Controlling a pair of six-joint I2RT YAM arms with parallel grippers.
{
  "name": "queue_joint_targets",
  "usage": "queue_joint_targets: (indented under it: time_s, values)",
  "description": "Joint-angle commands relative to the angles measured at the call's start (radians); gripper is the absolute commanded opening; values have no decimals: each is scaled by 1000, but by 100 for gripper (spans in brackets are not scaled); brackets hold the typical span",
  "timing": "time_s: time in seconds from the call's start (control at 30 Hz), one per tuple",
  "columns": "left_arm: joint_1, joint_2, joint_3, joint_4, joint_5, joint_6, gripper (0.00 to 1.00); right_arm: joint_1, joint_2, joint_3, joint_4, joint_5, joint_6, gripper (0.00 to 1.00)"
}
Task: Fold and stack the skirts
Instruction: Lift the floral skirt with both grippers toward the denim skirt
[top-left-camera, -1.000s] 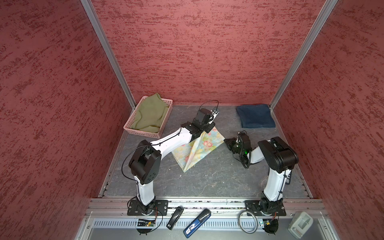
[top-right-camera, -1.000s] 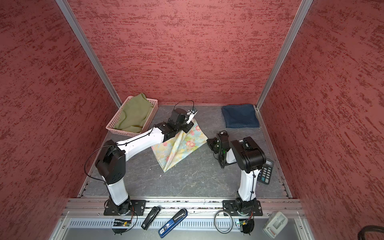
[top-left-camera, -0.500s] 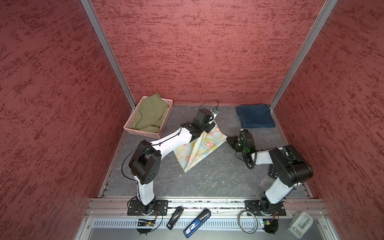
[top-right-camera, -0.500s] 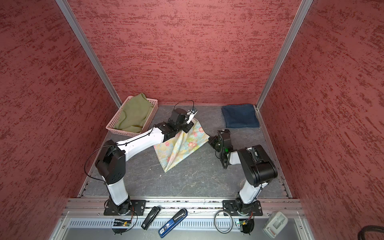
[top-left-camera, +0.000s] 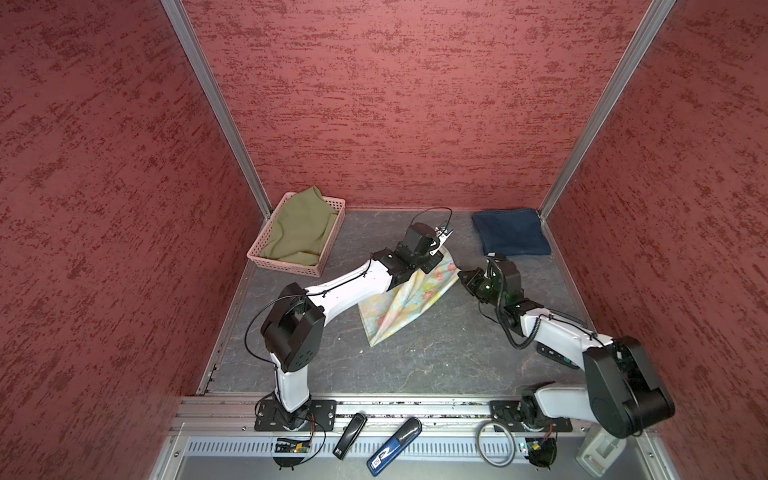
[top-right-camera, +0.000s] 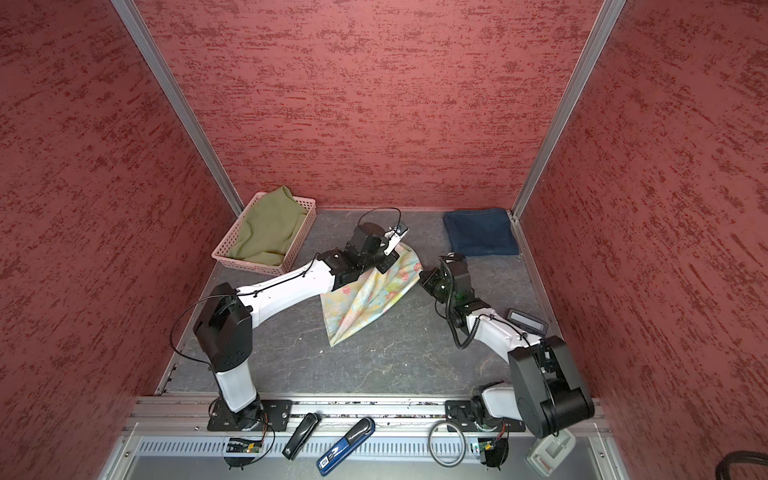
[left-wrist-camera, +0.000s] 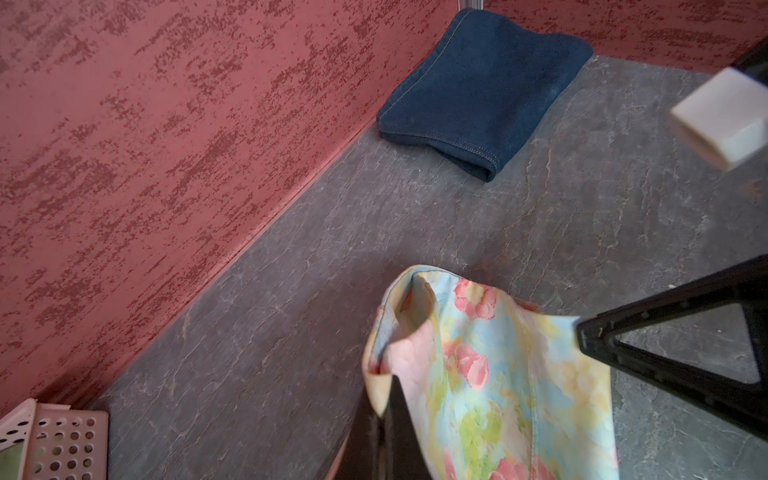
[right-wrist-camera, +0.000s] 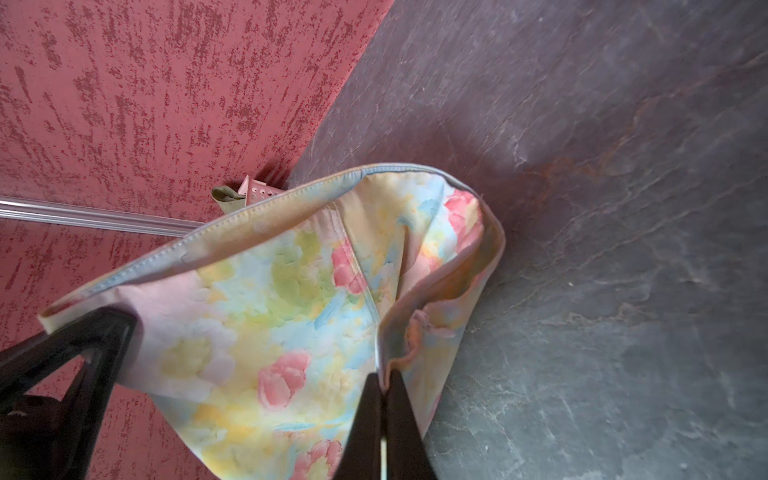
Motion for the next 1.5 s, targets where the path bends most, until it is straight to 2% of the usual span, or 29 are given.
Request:
queue_joint_targets:
  time_s: [0.0, 0.3, 0.73, 1.17, 1.47]
  values:
    - [51, -67, 59, -4, 25, 7, 0, 4, -44, 73, -115, -16, -15, 0]
    - [14, -68, 96, -15, 74, -5, 0, 6, -127, 177, -208, -47, -3, 0]
    - [-76, -56, 77, 28, 106, -76, 0, 7, -175, 226, -193, -84, 55, 0]
    - [-46, 19, 138, 43, 127, -77, 0, 8, -212, 270, -233, -94, 56, 0]
    - [-39, -11, 167, 30, 151, -64, 0, 13, -196, 333, -249, -97, 47, 0]
